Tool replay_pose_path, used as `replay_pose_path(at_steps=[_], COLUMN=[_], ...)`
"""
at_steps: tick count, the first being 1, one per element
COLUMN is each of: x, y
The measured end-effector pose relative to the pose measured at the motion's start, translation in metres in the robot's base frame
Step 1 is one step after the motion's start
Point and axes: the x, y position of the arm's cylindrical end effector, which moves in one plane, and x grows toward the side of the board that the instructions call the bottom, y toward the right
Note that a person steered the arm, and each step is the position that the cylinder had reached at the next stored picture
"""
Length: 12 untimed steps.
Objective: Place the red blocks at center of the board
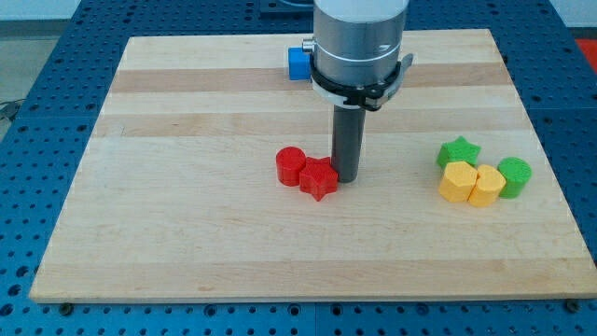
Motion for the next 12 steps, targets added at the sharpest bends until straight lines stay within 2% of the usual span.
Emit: replay_pose_path(at_steps=[1,2,3,4,5,6,7,11,12], x=[0.037,0.043,0.066,0.109,0.111,0.104,0.025,-0.011,-0.010], y=[0.038,0.041,0.026,-0.054,-0.064,-0.068,-0.078,-0.077,-0.080])
